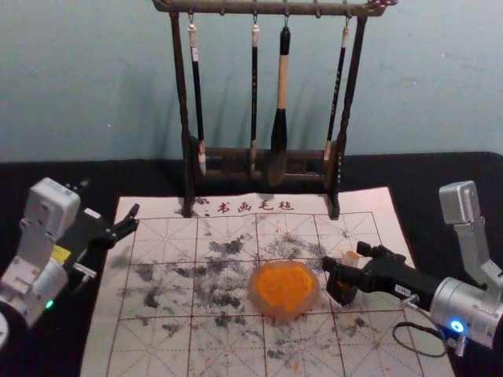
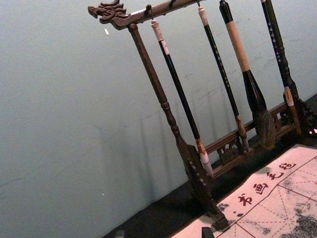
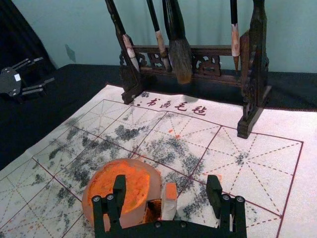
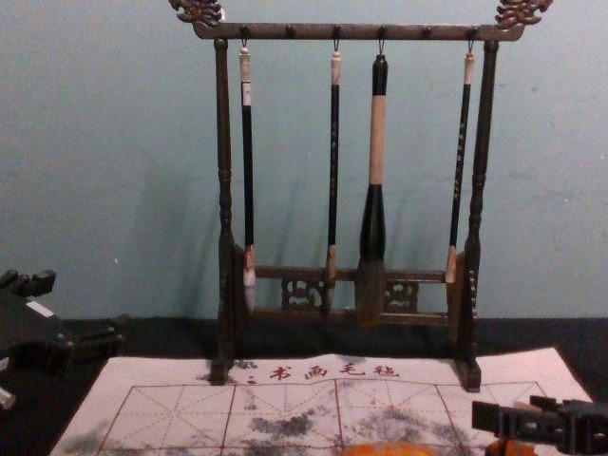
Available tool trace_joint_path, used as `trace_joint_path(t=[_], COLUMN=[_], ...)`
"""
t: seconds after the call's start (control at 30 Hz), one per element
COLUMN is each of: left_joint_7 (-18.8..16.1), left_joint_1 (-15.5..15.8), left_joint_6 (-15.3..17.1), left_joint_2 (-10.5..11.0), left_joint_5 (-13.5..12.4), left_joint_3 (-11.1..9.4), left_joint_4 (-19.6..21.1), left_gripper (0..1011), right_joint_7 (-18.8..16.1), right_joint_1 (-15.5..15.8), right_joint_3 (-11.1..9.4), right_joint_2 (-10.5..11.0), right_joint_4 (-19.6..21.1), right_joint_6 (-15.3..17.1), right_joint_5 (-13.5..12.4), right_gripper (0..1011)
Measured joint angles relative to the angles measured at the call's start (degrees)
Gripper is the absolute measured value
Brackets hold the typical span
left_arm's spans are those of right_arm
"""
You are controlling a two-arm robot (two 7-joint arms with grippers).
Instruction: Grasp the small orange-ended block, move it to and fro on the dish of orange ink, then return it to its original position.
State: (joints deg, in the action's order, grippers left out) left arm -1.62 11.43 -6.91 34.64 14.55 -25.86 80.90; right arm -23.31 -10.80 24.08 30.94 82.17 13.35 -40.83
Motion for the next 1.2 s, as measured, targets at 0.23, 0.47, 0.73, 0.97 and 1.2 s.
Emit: trace_joint_path(t=[0.23,0.47,0.73,0.97,1.2], left_joint_7=[0.00,0.00,0.00,0.00,0.00], left_joint_1=[0.00,0.00,0.00,0.00,0.00], left_joint_6=[0.00,0.00,0.00,0.00,0.00], left_joint_2=[0.00,0.00,0.00,0.00,0.00], left_joint_5=[0.00,0.00,0.00,0.00,0.00], left_joint_3=[0.00,0.00,0.00,0.00,0.00], left_joint_4=[0.00,0.00,0.00,0.00,0.00], left_gripper=[1001,1001,1001,1001,1001], right_joint_7=[0.00,0.00,0.00,-0.01,0.00], right_joint_1=[0.01,0.04,0.08,0.08,0.08], right_joint_3=[-0.02,-0.04,-0.04,-0.04,-0.04], right_joint_2=[0.04,0.07,0.10,0.10,0.10], right_joint_4=[0.00,0.02,0.06,0.06,0.06], right_joint_6=[-0.01,-0.02,-0.04,-0.04,-0.04], right_joint_5=[0.03,0.08,0.10,0.10,0.10], right_gripper=[1002,982,775,602,338])
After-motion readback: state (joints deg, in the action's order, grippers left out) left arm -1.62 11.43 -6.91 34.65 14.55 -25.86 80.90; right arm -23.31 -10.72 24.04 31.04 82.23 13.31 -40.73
